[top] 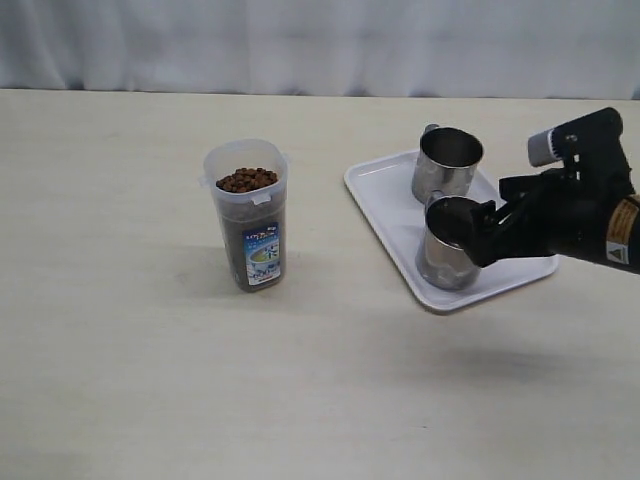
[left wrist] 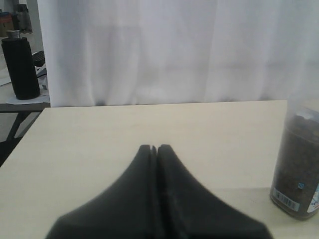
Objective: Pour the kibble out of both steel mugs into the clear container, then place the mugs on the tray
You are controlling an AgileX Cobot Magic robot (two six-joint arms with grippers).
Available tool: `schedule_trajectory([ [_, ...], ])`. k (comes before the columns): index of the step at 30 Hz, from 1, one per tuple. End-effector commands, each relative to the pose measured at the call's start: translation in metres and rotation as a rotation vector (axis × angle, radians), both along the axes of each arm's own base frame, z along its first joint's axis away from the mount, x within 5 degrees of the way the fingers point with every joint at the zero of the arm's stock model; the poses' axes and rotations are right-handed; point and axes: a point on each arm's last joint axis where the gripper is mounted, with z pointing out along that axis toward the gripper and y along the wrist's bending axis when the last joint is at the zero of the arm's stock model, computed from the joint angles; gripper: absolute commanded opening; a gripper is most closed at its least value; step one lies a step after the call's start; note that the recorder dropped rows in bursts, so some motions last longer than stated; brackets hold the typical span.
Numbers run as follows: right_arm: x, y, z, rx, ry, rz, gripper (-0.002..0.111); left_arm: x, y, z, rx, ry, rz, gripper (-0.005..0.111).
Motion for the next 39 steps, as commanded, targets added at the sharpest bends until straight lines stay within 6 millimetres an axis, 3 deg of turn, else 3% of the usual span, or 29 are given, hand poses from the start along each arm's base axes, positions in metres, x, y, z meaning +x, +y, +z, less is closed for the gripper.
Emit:
schedule_trajectory([
  [1, -0.026, -0.008, 0.013, 0.055, -0.031, -0.065, 0.074, 0.0, 0.0, 0.0, -0.004, -0.011, -0.006, 0.0],
  [3, -0.041, -0.013, 0.016, 0.065, -0.071, -0.093, 0.05, 0.0, 0.0, 0.0, -0.003, -0.007, -0.006, 0.0],
  [6, -0.068, -0.019, 0.021, 0.076, -0.137, -0.109, 0.005, 0.0, 0.0, 0.0, 0.001, -0.005, -0.005, 0.0],
  [13, -0.124, -0.043, 0.016, 0.106, -0.219, -0.287, 0.004, 0.0, 0.0, 0.0, 0.001, -0.005, -0.005, 0.0],
  [21, -0.16, -0.066, 0.022, 0.153, -0.337, -0.483, 0.004, 0.0, 0.0, 0.0, 0.001, -0.005, -0.005, 0.0],
  [29, -0.181, -0.081, 0.023, 0.209, -0.387, -0.618, 0.004, 0.0, 0.0, 0.0, 0.001, -0.005, -0.005, 0.0],
  [39, -0.186, -0.083, 0.025, 0.25, -0.414, -0.636, 0.004, 0.0, 0.0, 0.0, -0.006, -0.011, -0.006, 0.0],
])
